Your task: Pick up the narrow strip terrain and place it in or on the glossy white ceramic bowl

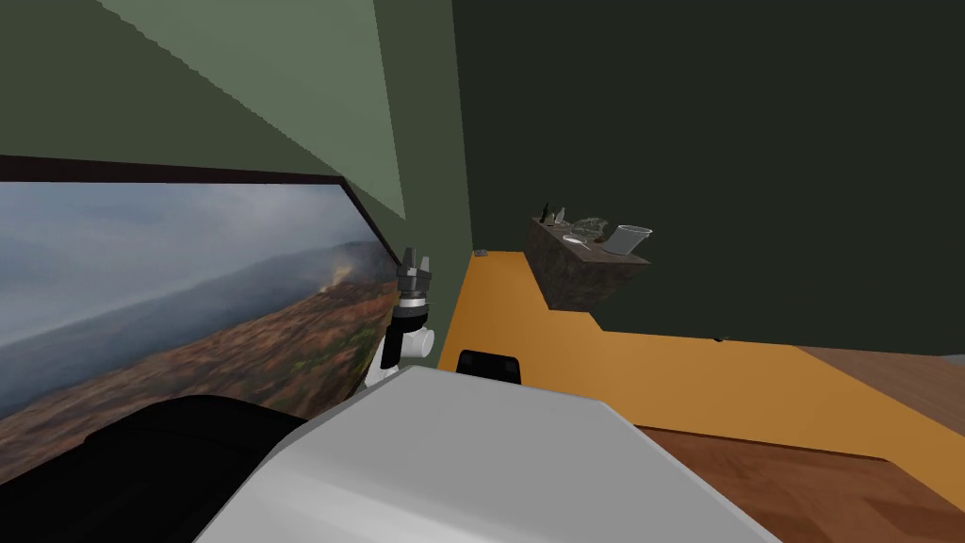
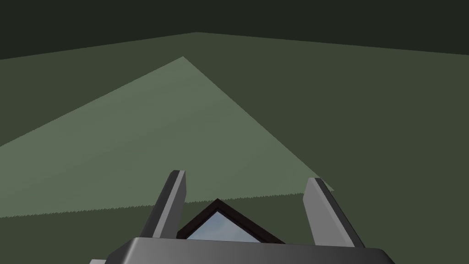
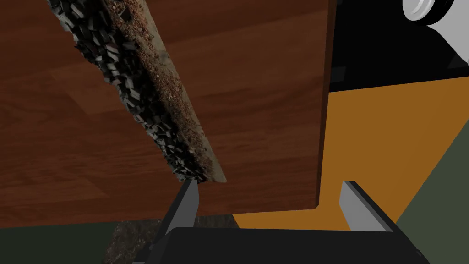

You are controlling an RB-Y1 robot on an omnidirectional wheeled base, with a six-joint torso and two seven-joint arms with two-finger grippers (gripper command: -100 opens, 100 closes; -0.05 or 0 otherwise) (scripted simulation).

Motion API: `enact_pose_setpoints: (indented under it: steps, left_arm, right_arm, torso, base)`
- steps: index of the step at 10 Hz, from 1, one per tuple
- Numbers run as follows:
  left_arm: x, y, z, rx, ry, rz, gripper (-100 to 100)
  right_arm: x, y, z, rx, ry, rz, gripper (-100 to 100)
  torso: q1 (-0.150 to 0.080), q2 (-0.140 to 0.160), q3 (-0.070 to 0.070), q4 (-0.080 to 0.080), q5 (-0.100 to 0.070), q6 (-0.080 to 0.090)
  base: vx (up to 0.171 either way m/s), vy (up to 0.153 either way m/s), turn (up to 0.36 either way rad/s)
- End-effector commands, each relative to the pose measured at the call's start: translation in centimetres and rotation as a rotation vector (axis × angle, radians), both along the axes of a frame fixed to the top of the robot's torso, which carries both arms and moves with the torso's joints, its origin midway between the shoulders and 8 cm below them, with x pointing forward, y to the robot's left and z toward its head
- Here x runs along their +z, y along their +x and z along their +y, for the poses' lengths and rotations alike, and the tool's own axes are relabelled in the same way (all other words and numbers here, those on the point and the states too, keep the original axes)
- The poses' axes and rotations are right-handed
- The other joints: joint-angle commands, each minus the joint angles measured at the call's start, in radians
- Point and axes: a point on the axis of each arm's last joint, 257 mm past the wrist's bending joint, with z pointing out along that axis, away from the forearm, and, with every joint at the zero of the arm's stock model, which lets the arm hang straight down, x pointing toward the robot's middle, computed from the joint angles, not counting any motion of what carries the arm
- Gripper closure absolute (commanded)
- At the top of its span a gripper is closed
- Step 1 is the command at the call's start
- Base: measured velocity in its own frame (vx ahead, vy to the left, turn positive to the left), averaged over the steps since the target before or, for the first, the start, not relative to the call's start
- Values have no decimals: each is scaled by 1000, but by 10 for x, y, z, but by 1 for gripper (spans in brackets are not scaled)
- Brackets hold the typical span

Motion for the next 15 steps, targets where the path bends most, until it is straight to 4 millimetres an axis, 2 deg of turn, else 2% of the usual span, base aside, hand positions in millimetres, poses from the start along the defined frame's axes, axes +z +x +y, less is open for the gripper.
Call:
enact_pose_setpoints:
  steps: [1,2,4,5,7,8,9,10,11,12,13,14,15]
  left_arm:
    - [0,0,0,0,0,0,0]
    - [0,0,0,0,0,0,0]
    - [0,0,0,0,0,0,0]
    - [0,0,0,0,0,0,0]
    - [0,0,0,0,0,0,0]
    - [0,0,0,0,0,0,0]
    - [0,0,0,0,0,0,0]
    - [0,0,0,0,0,0,0]
    - [0,0,0,0,0,0,0]
    - [0,0,0,0,0,0,0]
    - [0,0,0,0,0,0,0]
    - [0,0,0,0,0,0,0]
    - [0,0,0,0,0,0,0]
  right_arm:
    - [-5,-12,-5,0,-7,22,-100]
    - [-5,-12,-5,0,-7,22,-100]
    - [-11,-65,-4,49,-28,132,-100]
    - [-11,-68,-6,47,-30,136,-100]
    - [-16,-113,3,90,-31,225,-100]
    - [-16,-114,2,89,-32,228,-100]
    - [-18,-133,8,106,-27,264,-100]
    - [-20,-162,20,133,-14,317,-100]
    - [-20,-162,20,133,-14,317,-100]
    - [-21,-171,26,143,-7,334,-100]
    - [-21,-166,24,135,-11,323,-100]
    - [-21,-167,25,138,-11,325,0]
    - [-31,-165,29,128,-8,325,-100]
  torso:
    - [0,0,0,0,0,0]
    - [4,2,1,0,1,0]
    - [5,3,2,1,1,0]
    - [2,0,0,0,1,0]
    - [0,1,0,0,0,0]
    - [0,-1,0,0,0,0]
    - [2,1,0,0,0,0]
    - [4,1,1,0,1,0]
    - [3,0,0,0,1,0]
    - [3,0,0,0,1,0]
    - [4,2,1,0,1,0]
    - [6,3,2,1,1,0]
    - [7,5,3,1,2,0]
  base:
    - [37,-44,0]
    - [7,-1,-9]
    - [71,-67,86]
    - [77,-105,37]
    - [86,-105,76]
    - [70,-71,33]
    - [68,-50,34]
    - [95,-78,83]
    - [72,-73,52]
    - [46,-47,28]
    - [19,-18,4]
    - [0,0,0]
    - [-15,-14,60]
